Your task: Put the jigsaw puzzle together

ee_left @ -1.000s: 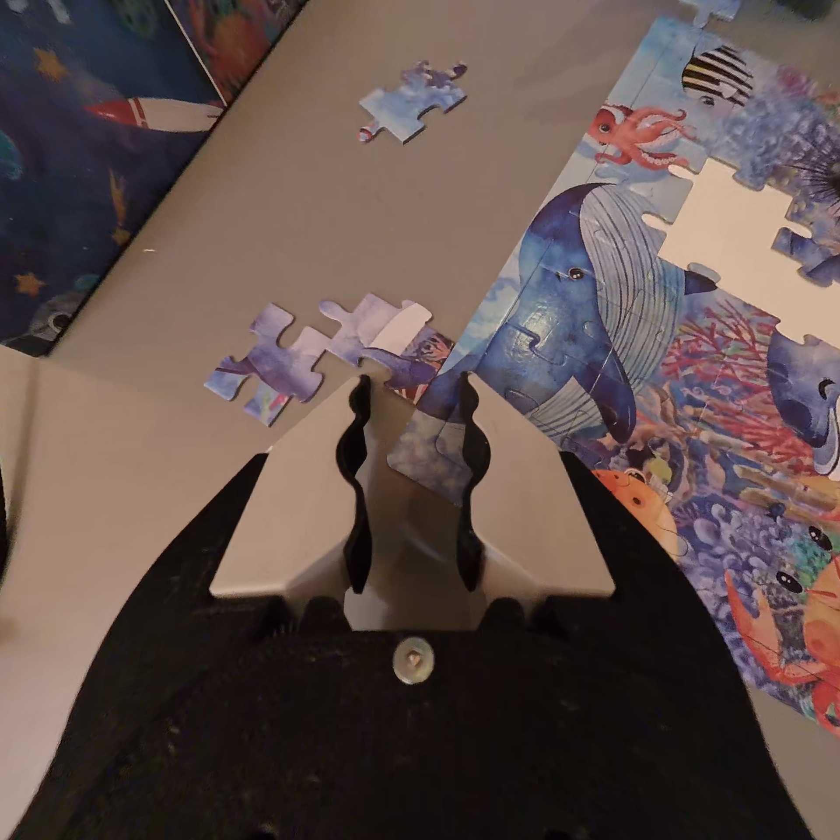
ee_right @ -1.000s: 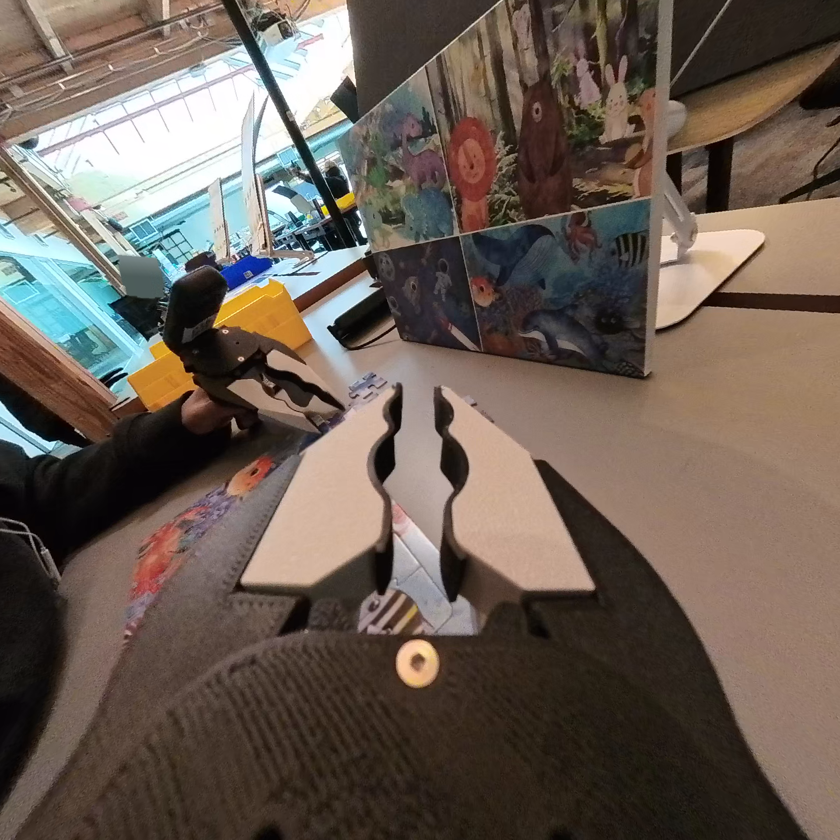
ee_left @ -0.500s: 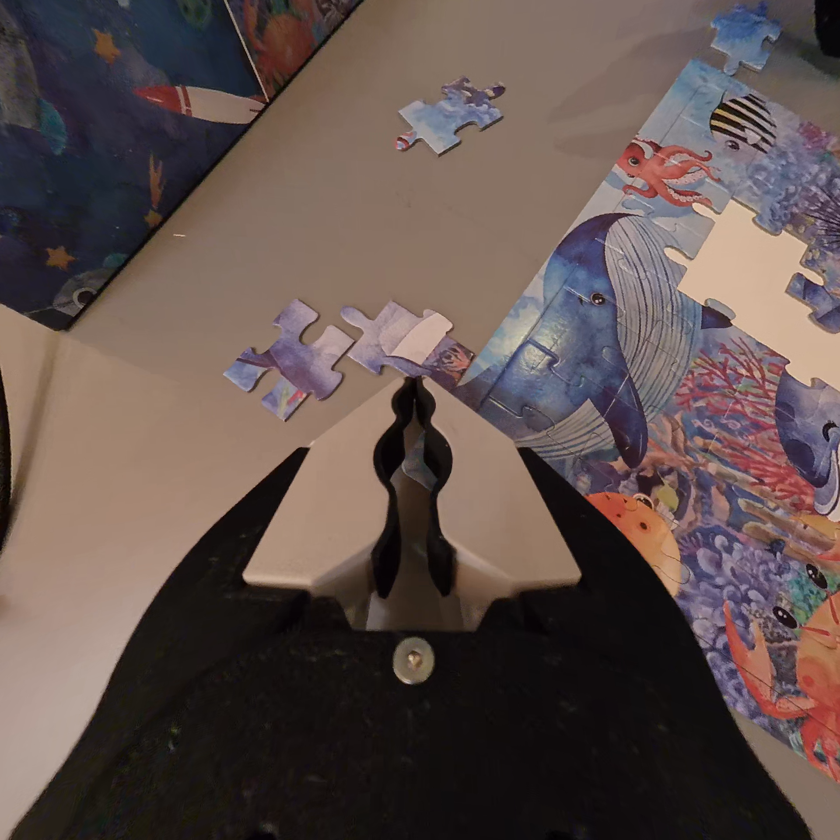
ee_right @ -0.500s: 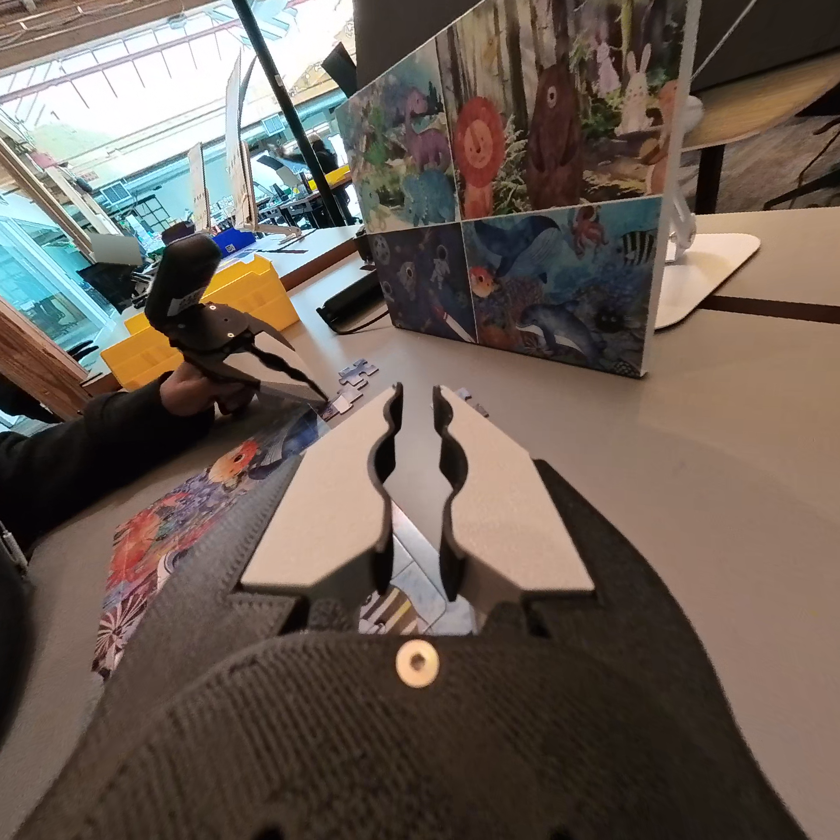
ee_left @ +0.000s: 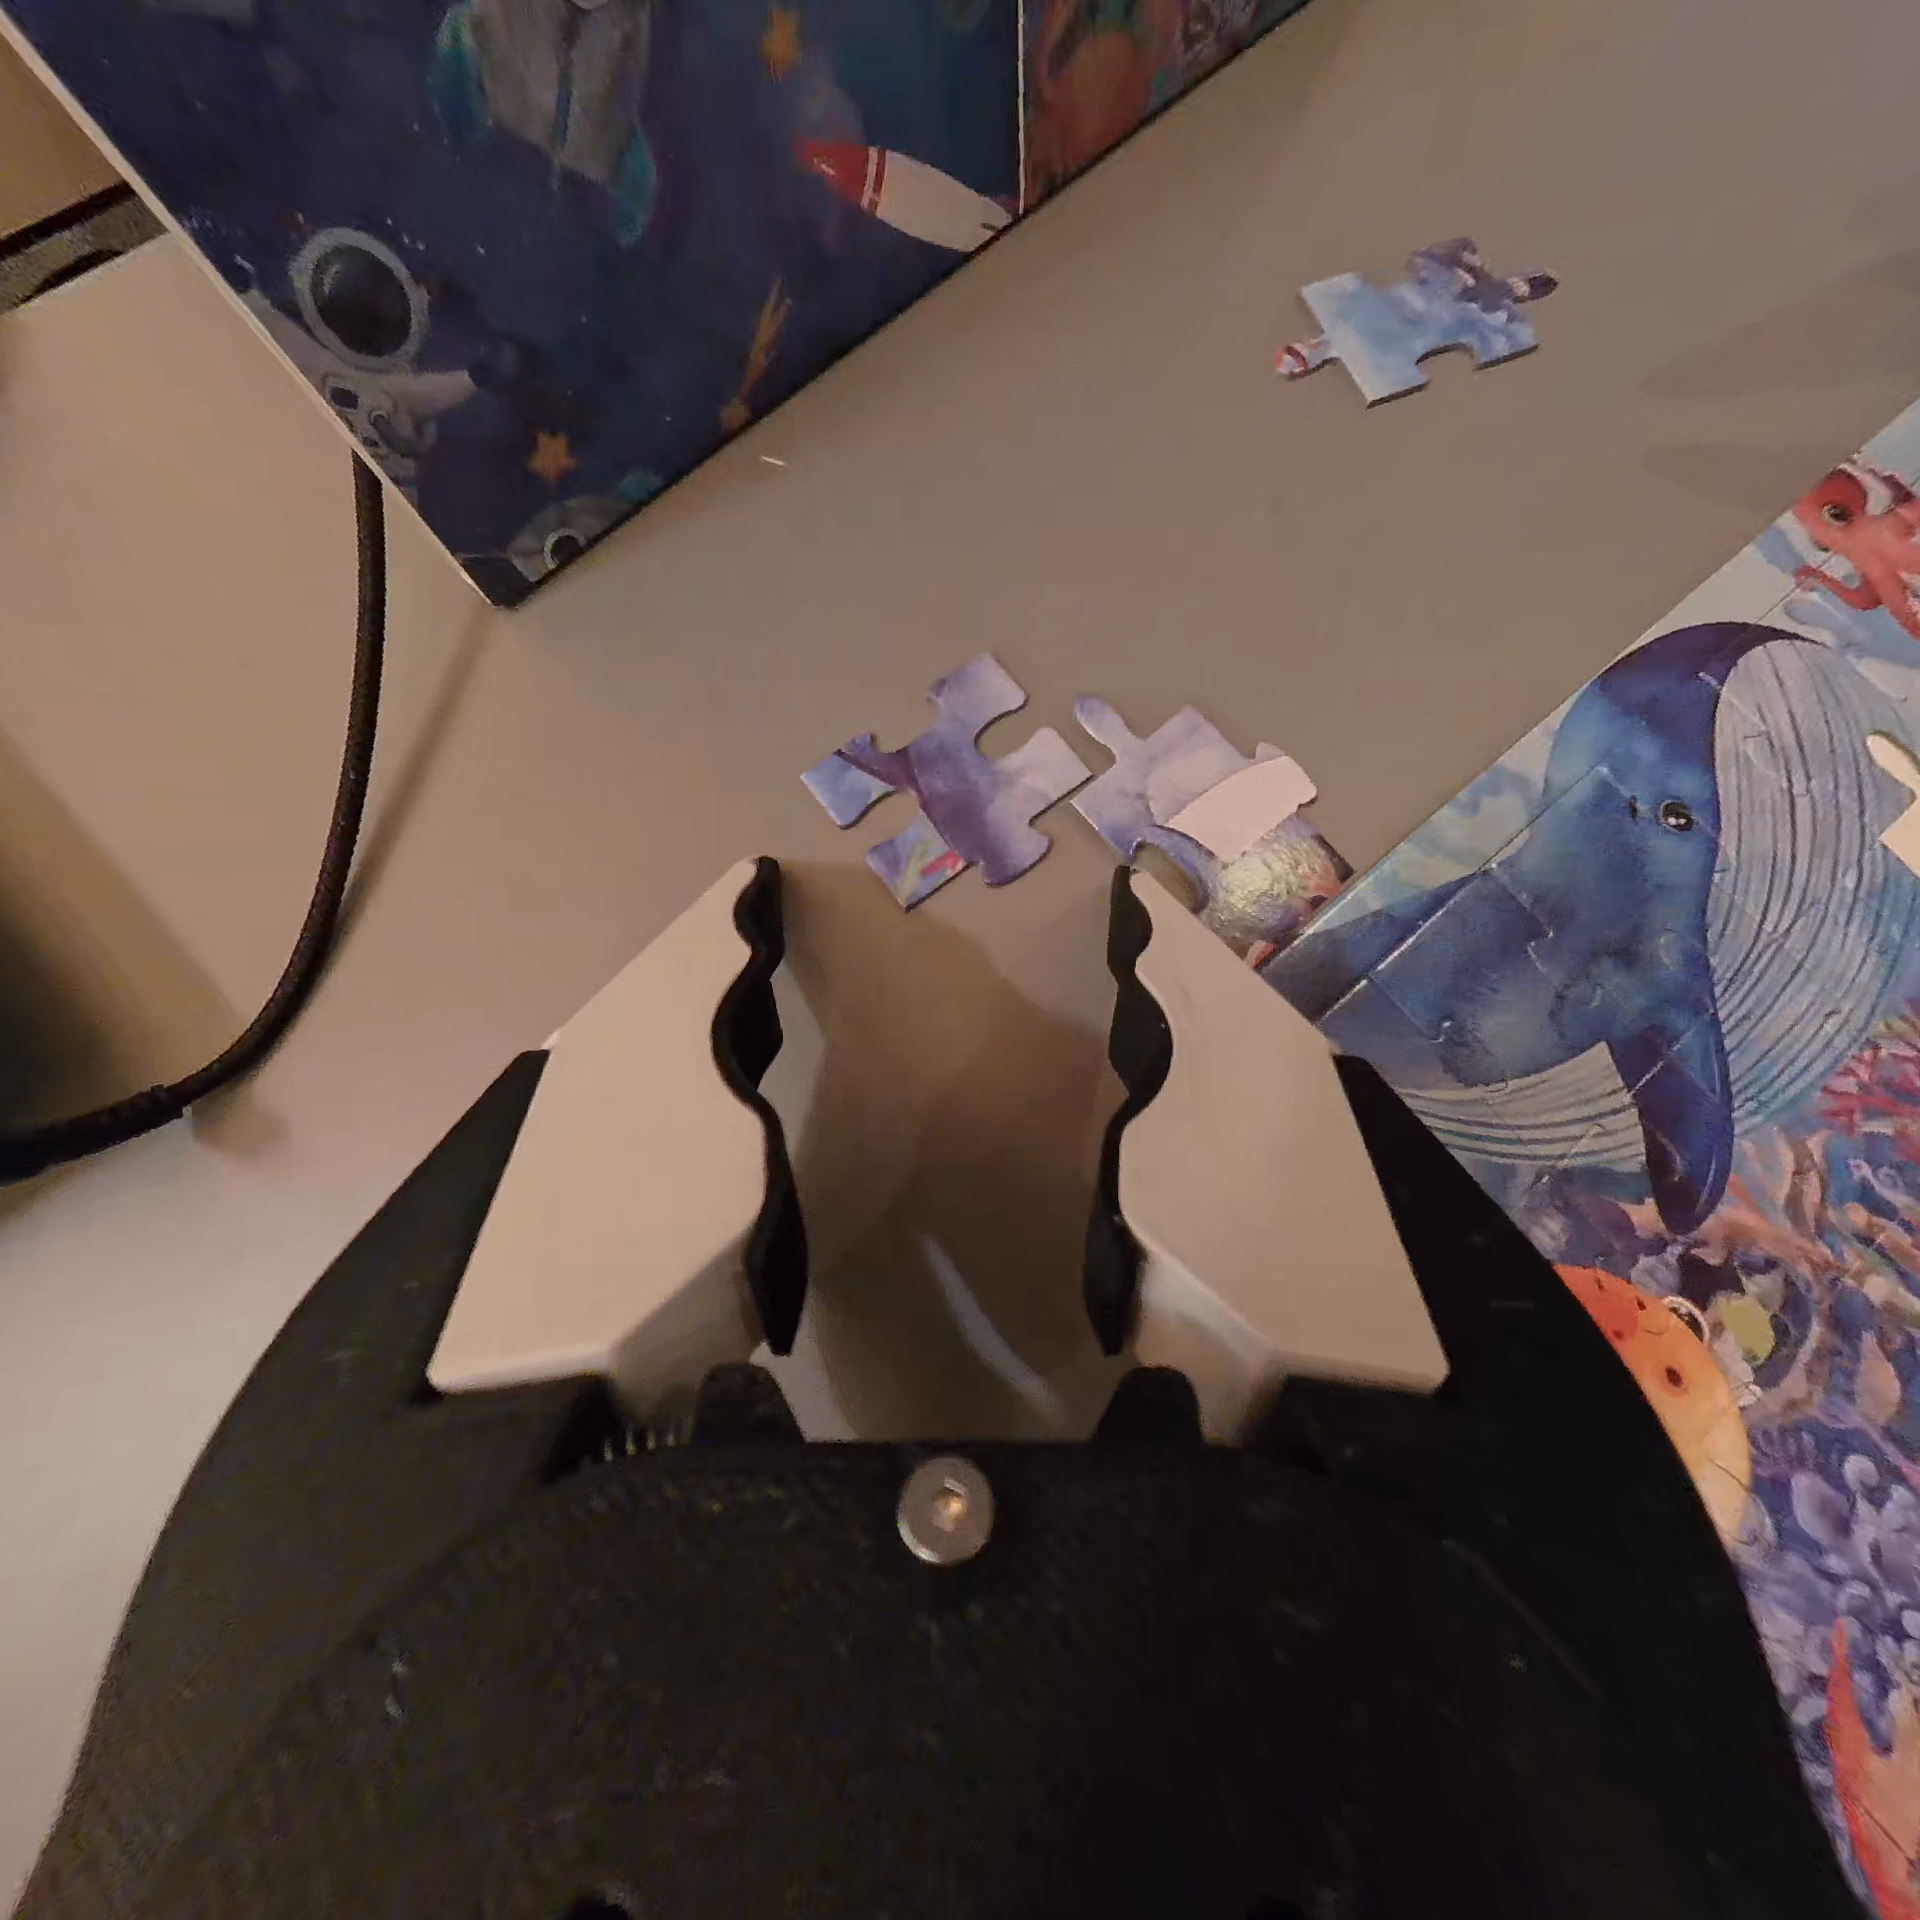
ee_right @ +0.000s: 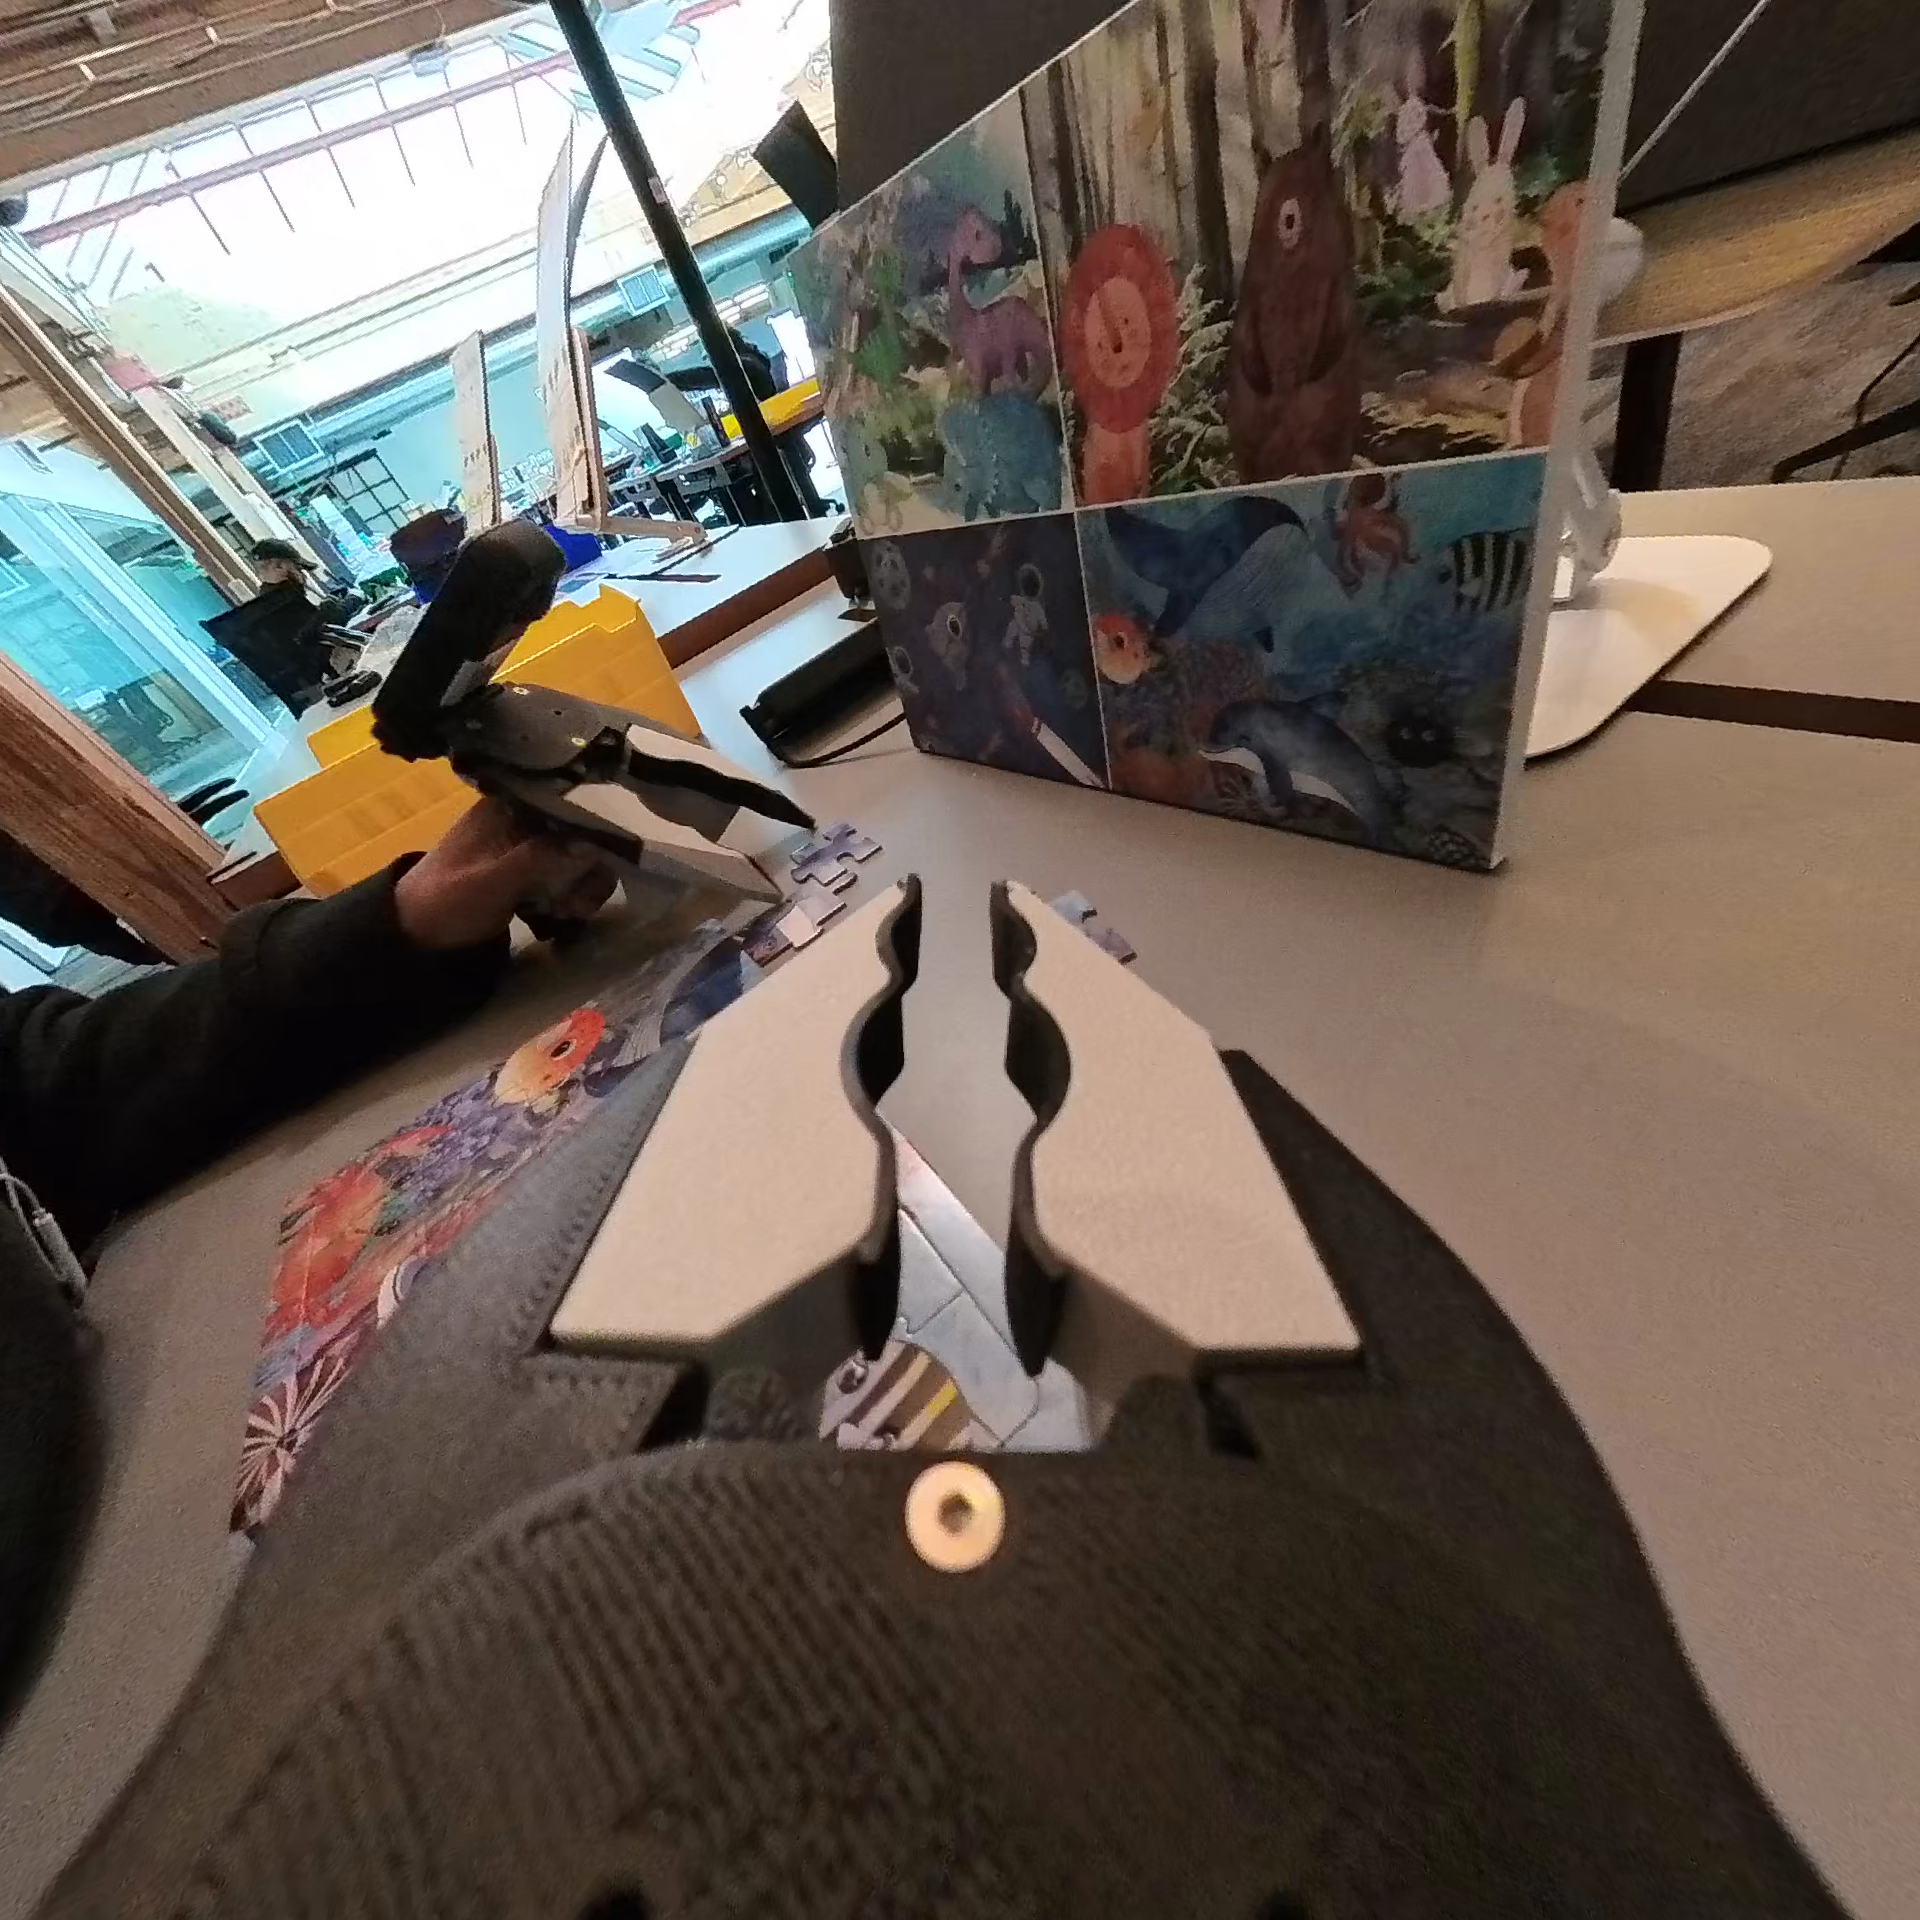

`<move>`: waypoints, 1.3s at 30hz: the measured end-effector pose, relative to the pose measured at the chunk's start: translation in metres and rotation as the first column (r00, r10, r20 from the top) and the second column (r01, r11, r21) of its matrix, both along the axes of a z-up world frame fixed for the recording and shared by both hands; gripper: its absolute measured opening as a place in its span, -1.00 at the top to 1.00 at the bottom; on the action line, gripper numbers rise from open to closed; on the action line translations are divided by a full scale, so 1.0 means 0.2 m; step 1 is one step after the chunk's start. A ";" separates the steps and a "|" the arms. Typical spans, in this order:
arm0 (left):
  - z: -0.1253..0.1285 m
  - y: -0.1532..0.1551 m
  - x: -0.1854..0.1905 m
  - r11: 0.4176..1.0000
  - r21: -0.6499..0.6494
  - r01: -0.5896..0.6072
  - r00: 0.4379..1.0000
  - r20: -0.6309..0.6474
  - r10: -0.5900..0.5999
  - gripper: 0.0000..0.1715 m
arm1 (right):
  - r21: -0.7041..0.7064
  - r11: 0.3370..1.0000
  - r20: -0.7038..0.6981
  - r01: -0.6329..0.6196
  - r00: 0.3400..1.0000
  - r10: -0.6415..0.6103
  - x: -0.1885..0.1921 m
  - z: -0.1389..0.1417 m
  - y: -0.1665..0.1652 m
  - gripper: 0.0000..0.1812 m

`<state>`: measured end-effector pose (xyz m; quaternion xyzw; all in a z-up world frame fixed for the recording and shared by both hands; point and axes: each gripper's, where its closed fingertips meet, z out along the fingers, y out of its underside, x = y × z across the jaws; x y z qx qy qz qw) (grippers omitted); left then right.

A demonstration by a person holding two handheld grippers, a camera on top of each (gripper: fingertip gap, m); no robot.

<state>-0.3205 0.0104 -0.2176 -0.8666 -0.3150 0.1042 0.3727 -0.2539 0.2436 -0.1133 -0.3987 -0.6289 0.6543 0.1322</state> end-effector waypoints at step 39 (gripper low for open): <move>0.05 -0.11 -0.10 0.992 -0.035 -0.120 0.985 -0.133 0.114 0.44 | -0.044 0.999 -0.016 0.015 1.000 -0.015 0.01 0.04 0.03 0.88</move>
